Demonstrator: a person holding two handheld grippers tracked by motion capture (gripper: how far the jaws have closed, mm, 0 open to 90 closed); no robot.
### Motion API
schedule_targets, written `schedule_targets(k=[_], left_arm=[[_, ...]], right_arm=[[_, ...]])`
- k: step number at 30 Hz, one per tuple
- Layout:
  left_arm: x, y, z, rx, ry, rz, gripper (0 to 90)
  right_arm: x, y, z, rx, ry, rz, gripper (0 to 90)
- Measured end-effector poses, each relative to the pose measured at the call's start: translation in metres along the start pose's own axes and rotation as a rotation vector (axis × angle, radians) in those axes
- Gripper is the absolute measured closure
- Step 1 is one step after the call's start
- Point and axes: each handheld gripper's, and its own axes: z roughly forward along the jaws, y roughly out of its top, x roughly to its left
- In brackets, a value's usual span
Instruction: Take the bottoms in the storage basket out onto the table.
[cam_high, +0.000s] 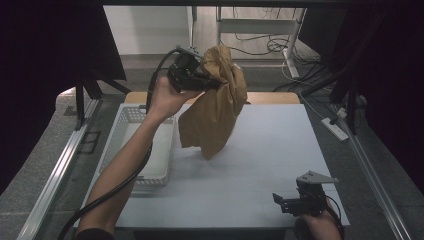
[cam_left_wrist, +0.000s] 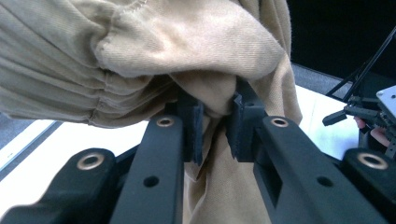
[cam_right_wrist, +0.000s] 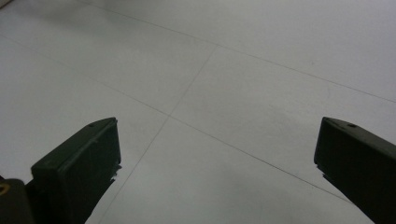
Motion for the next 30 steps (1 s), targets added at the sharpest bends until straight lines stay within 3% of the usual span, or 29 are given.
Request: schedule_targets(k=[12, 30], left_arm=[[0.001, -0.011, 0.02, 0.029, 0.005, 0.003, 76.3], [0.009, -0.038, 0.037, 0.102, 0.062, -0.006, 76.1]], right_arm=[[0.0, 0.0, 0.0, 0.0, 0.002, 0.0, 1.0], [0.0, 0.0, 0.0, 0.002, 0.002, 0.001, 1.0]])
